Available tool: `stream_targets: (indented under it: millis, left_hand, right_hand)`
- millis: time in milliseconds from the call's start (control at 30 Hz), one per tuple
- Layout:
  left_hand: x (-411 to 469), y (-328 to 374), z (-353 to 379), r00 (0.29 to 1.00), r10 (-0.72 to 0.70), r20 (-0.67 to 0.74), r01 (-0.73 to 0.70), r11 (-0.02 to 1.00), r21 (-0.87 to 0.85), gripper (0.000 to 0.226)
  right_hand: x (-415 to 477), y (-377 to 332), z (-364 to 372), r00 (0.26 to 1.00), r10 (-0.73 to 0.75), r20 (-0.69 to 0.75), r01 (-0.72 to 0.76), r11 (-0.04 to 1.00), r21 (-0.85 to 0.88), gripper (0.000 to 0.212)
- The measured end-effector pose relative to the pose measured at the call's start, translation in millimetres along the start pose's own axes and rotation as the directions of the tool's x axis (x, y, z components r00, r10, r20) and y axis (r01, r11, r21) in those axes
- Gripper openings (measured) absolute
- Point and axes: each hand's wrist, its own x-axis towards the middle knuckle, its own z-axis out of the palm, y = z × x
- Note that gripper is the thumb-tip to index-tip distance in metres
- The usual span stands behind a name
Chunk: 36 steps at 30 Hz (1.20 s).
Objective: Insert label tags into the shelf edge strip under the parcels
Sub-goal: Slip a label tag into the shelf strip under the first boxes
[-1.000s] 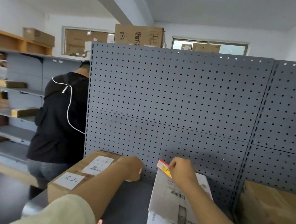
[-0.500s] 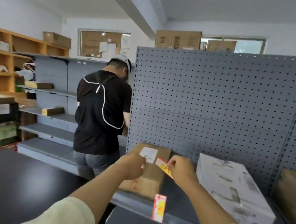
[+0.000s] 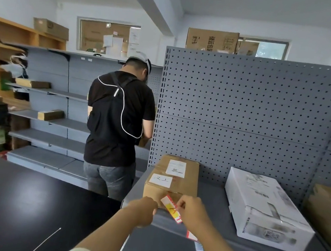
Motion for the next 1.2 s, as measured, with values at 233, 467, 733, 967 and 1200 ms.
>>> stream_targets:
  millis: [233,467,733,967,1200]
  left_hand:
    - [15,14,19,0.998,0.04,-0.043,-0.04,0.999,0.012,0.05]
    - [21,13,22,0.996,0.048,-0.076,-0.045,0.998,0.043,0.045]
    - [24,8,24,0.998,0.034,-0.044,-0.037,0.997,-0.071,0.047]
    - [18,5,25,0.998,0.035,-0.047,-0.039,0.996,-0.079,0.045]
    - [20,1,31,0.999,0.025,-0.036,-0.026,0.999,-0.046,0.049]
  right_hand:
    - [18,17,9,1.0,0.005,0.007,-0.005,1.0,-0.017,0.02]
    - [25,21,16,1.0,-0.004,0.018,0.005,1.0,-0.026,0.02]
    - [25,14,24,0.997,-0.039,0.066,0.046,0.995,-0.093,0.018]
    - [23,13,35,0.983,-0.131,0.13,0.164,0.944,-0.287,0.016]
    - [17,12,56,0.963,-0.222,0.152,0.267,0.855,-0.444,0.025]
